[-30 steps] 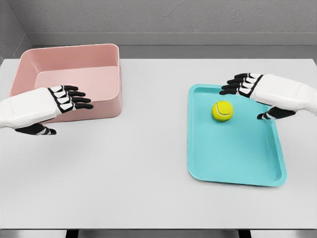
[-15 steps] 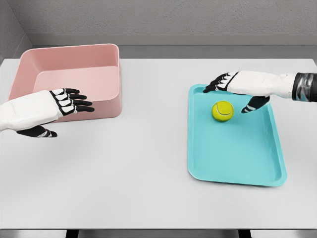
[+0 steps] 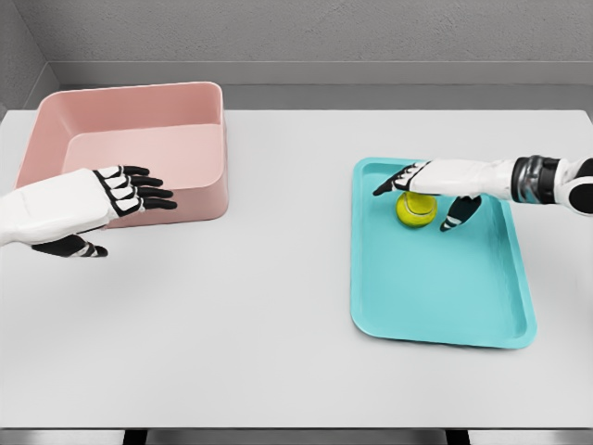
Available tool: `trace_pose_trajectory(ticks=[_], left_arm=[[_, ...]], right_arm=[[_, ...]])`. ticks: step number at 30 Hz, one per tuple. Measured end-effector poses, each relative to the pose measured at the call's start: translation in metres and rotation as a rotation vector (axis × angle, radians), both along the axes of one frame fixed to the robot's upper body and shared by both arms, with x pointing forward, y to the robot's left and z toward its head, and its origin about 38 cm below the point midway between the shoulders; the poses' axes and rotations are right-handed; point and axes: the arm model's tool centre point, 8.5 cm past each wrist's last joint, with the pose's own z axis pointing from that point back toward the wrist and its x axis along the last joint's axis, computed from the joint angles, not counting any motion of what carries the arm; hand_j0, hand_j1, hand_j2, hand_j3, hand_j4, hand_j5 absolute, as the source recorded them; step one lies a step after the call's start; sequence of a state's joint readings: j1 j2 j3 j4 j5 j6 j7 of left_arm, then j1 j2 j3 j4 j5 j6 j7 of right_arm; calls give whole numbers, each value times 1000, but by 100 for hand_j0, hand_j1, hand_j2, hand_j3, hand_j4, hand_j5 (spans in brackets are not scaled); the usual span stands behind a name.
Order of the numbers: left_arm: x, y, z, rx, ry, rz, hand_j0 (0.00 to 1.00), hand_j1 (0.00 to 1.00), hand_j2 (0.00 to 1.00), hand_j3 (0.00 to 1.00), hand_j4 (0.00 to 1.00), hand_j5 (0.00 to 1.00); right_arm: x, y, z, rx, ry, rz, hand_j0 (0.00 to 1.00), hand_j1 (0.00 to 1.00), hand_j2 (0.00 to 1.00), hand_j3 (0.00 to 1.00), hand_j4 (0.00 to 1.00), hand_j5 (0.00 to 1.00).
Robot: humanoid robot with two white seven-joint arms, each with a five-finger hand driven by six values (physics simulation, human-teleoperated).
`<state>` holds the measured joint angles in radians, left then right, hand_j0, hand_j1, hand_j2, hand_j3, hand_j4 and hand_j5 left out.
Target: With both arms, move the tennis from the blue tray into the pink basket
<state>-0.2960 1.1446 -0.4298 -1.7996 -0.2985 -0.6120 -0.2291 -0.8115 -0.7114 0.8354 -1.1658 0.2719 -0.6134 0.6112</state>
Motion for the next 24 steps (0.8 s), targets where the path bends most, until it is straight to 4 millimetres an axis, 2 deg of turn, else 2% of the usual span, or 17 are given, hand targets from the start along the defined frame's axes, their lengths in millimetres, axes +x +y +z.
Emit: trace_pose_trajectory(ticks=[6, 8, 10, 12, 24], left_arm=[[0, 0, -1, 0, 3, 0, 100, 100, 100, 100, 100, 100], [0, 0, -1, 0, 3, 0, 100, 100, 100, 100, 100, 100], [0, 0, 0, 0, 0, 0, 100, 100, 100, 100, 100, 100], [0, 0, -1, 0, 3, 0, 100, 100, 100, 100, 100, 100], [0, 0, -1, 0, 3, 0, 100, 100, 100, 100, 100, 100]], right_arm=[[3, 2, -8, -8, 14, -8, 100, 100, 100, 100, 100, 100], [3, 2, -9, -13, 14, -9, 95, 95, 95, 95, 95, 95], [3, 1, -11, -18, 14, -10, 84, 84, 84, 84, 84, 84], [3, 1, -10, -21, 12, -11, 80, 80, 80, 80, 80, 80], [3, 2, -13, -32, 11, -9, 72, 72, 72, 72, 72, 72]])
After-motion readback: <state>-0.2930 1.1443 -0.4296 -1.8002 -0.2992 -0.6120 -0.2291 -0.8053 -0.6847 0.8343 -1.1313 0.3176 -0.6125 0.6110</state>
